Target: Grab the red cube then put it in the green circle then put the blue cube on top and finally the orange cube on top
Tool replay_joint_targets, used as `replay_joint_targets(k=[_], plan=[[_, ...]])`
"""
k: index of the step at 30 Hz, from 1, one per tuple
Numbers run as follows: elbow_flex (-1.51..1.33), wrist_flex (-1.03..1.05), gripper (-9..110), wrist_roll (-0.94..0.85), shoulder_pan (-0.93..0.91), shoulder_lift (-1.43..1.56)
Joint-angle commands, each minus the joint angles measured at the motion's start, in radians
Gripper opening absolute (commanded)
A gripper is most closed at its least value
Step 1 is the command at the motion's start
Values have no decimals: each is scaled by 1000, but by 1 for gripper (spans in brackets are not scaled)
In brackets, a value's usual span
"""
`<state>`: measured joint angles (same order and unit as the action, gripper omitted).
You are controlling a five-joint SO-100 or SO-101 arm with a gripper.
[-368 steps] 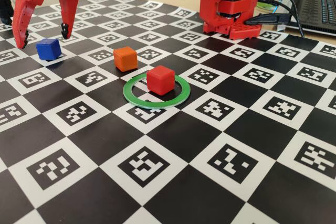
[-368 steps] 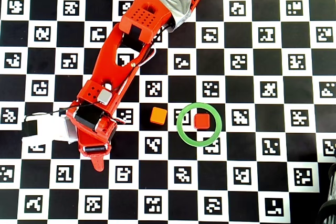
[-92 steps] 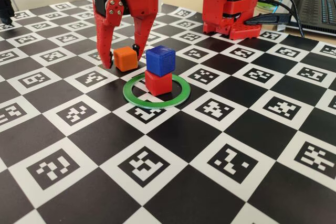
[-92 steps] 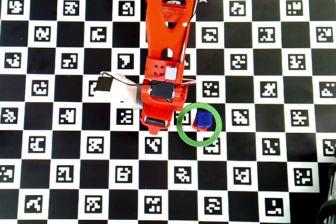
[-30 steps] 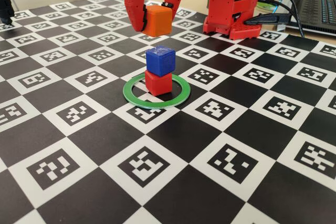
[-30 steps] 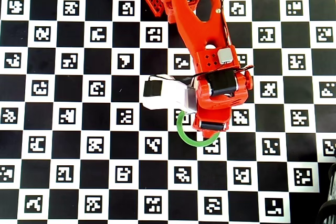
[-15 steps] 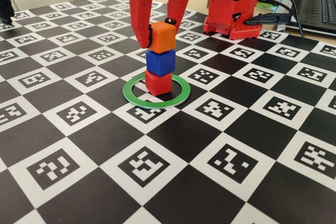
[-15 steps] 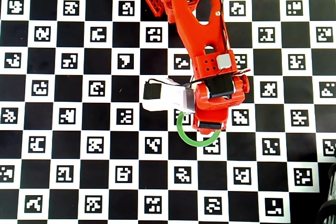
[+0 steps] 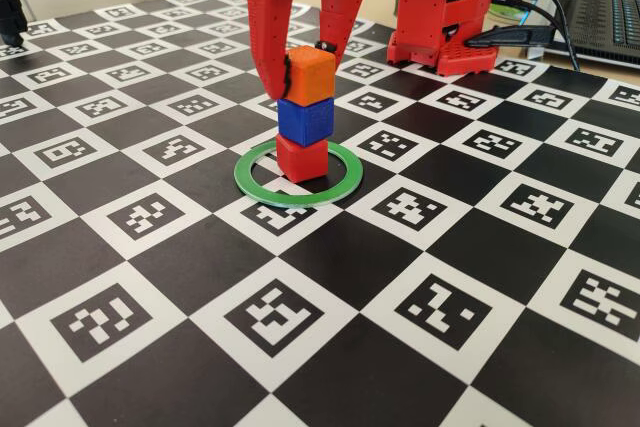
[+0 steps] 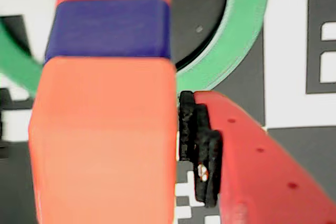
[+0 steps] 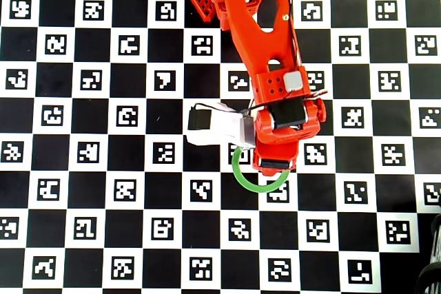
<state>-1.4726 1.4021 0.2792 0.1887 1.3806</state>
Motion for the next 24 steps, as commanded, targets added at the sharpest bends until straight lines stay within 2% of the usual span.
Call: replay_joint_targets(k=[1,9,13,16,19,24], plan=[[74,46,33,8,2,44],[178,184,35,-37,-6,175],[121,187,34,-109,-29,307],[-35,95,33,-202,-67,454],[-301,-72,33,-382,-100,653],[-678,-313,21,-595,-176,896]])
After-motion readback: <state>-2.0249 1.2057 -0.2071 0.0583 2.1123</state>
